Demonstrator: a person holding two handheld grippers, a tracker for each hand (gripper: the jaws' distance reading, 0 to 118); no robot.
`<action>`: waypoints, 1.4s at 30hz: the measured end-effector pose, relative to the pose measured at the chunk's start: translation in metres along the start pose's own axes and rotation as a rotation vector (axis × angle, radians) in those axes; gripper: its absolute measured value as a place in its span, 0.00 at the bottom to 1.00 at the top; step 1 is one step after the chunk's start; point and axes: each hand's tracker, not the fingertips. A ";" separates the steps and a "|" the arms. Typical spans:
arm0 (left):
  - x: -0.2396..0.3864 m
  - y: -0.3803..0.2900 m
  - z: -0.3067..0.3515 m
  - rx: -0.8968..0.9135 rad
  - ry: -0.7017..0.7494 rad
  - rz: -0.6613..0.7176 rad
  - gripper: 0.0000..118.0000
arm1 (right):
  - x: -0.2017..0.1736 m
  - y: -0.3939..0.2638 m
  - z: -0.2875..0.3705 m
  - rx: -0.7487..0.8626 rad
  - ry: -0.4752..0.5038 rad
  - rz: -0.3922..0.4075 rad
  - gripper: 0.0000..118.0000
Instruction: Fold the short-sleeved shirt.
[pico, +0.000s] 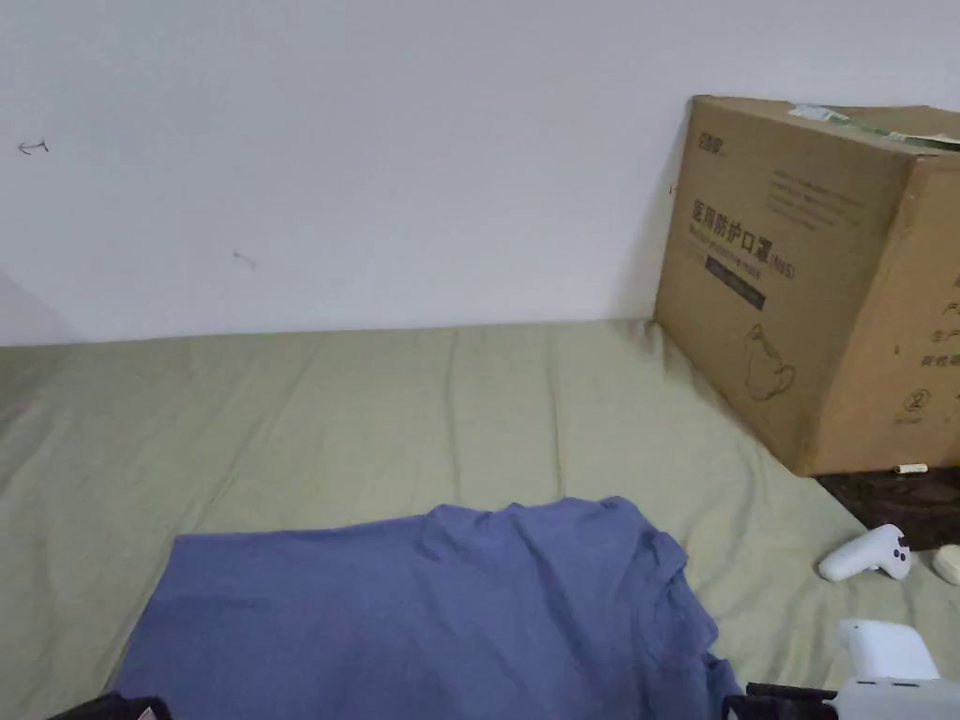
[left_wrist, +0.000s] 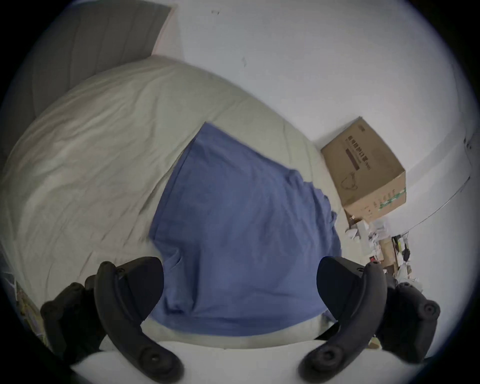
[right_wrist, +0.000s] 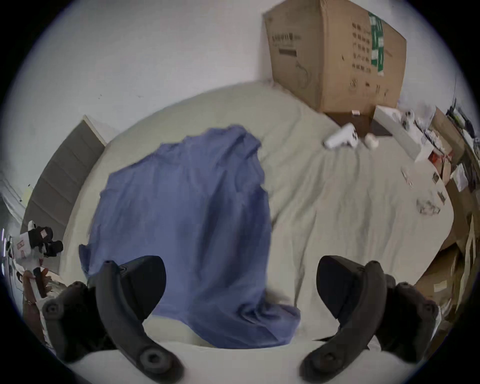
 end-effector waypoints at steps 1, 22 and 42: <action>0.008 0.003 0.004 0.036 0.001 -0.034 1.00 | -0.006 0.004 0.002 0.017 0.000 0.011 0.97; -0.026 0.204 -0.246 -0.168 0.186 -0.356 0.38 | -0.063 0.098 -0.071 0.106 0.124 0.135 0.00; -0.025 0.197 -0.269 -0.241 0.140 -0.402 0.02 | 0.010 0.225 -0.221 -0.037 0.052 0.056 0.77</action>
